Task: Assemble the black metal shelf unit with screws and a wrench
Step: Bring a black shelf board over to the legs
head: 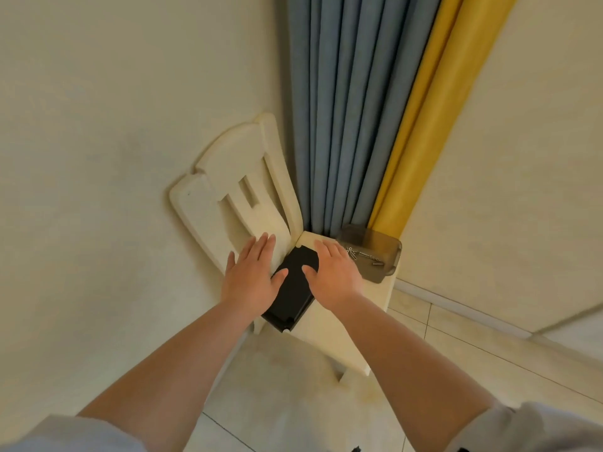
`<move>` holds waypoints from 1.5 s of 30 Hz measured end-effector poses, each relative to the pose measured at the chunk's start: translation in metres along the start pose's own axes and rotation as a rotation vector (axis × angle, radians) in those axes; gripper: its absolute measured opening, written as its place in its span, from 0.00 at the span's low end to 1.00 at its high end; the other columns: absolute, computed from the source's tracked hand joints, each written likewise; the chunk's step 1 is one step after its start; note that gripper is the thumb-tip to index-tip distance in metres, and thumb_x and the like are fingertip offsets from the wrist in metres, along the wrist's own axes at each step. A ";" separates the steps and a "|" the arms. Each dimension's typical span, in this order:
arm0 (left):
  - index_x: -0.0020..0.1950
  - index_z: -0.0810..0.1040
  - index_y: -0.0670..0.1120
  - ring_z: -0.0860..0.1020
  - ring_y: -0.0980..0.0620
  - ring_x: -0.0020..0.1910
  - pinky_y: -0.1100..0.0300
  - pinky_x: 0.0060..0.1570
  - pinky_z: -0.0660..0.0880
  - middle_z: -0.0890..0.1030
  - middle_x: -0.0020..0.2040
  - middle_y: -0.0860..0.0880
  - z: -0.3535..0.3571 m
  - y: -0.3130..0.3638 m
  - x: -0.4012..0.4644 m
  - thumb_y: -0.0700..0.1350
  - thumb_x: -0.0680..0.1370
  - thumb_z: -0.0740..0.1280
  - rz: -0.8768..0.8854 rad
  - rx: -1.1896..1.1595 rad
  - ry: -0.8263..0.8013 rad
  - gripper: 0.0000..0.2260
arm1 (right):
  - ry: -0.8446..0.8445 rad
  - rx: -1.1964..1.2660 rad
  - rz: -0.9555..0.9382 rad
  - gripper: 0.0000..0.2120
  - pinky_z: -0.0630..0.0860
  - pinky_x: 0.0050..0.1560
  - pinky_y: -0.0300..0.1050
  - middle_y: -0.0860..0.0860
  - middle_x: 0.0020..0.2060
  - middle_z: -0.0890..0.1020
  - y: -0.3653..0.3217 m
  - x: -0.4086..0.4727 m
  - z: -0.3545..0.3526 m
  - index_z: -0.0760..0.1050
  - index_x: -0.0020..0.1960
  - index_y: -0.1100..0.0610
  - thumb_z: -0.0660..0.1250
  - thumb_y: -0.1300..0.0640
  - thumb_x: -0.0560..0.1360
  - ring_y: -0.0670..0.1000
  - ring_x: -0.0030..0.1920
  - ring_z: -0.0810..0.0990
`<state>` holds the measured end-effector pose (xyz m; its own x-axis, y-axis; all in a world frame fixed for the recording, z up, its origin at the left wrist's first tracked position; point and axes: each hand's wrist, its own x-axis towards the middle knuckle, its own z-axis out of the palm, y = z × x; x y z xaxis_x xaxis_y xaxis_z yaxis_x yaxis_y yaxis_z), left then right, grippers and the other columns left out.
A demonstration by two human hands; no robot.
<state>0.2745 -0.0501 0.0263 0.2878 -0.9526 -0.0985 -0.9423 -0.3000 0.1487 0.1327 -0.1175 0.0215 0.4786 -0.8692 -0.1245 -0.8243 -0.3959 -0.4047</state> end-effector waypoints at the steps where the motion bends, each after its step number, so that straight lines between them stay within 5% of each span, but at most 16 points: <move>1: 0.78 0.42 0.49 0.44 0.51 0.77 0.47 0.74 0.48 0.46 0.78 0.52 0.002 0.000 0.013 0.57 0.81 0.51 0.004 0.006 -0.013 0.30 | -0.013 0.008 0.015 0.28 0.55 0.73 0.49 0.51 0.75 0.58 0.005 0.012 0.000 0.52 0.77 0.54 0.56 0.47 0.81 0.53 0.75 0.53; 12: 0.77 0.40 0.50 0.44 0.51 0.77 0.50 0.75 0.50 0.44 0.78 0.51 0.061 -0.020 0.154 0.58 0.81 0.52 0.084 -0.004 -0.195 0.31 | -0.122 0.087 0.274 0.29 0.53 0.74 0.48 0.49 0.77 0.53 0.050 0.130 0.055 0.49 0.77 0.52 0.56 0.47 0.81 0.51 0.77 0.49; 18: 0.78 0.45 0.49 0.52 0.49 0.76 0.54 0.73 0.55 0.52 0.78 0.49 0.110 -0.033 0.194 0.57 0.81 0.54 0.052 -0.014 -0.307 0.30 | -0.242 0.151 0.391 0.29 0.56 0.74 0.48 0.49 0.76 0.55 0.076 0.171 0.104 0.50 0.77 0.52 0.57 0.47 0.81 0.51 0.76 0.52; 32: 0.77 0.54 0.46 0.62 0.45 0.73 0.52 0.69 0.63 0.61 0.75 0.45 0.271 -0.063 0.244 0.53 0.81 0.58 -0.261 -0.247 -0.581 0.27 | -0.475 0.391 0.664 0.26 0.69 0.66 0.47 0.53 0.72 0.65 0.139 0.213 0.242 0.55 0.76 0.54 0.56 0.50 0.81 0.55 0.69 0.68; 40: 0.77 0.53 0.44 0.62 0.43 0.72 0.51 0.69 0.63 0.60 0.75 0.44 0.344 -0.093 0.248 0.52 0.81 0.58 -0.387 -0.272 -0.617 0.28 | -0.427 0.671 0.846 0.25 0.73 0.39 0.36 0.51 0.67 0.73 0.150 0.214 0.304 0.54 0.77 0.52 0.55 0.57 0.81 0.52 0.52 0.78; 45: 0.77 0.55 0.45 0.65 0.43 0.71 0.50 0.67 0.65 0.63 0.73 0.44 0.359 -0.099 0.255 0.49 0.80 0.60 -0.441 -0.353 -0.545 0.27 | -0.370 0.805 0.911 0.28 0.66 0.27 0.29 0.50 0.68 0.70 0.139 0.211 0.322 0.49 0.78 0.50 0.55 0.60 0.81 0.43 0.41 0.72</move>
<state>0.3797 -0.2455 -0.3672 0.4118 -0.6101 -0.6769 -0.6241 -0.7301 0.2783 0.2167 -0.2607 -0.3527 -0.0001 -0.5449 -0.8385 -0.5438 0.7037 -0.4573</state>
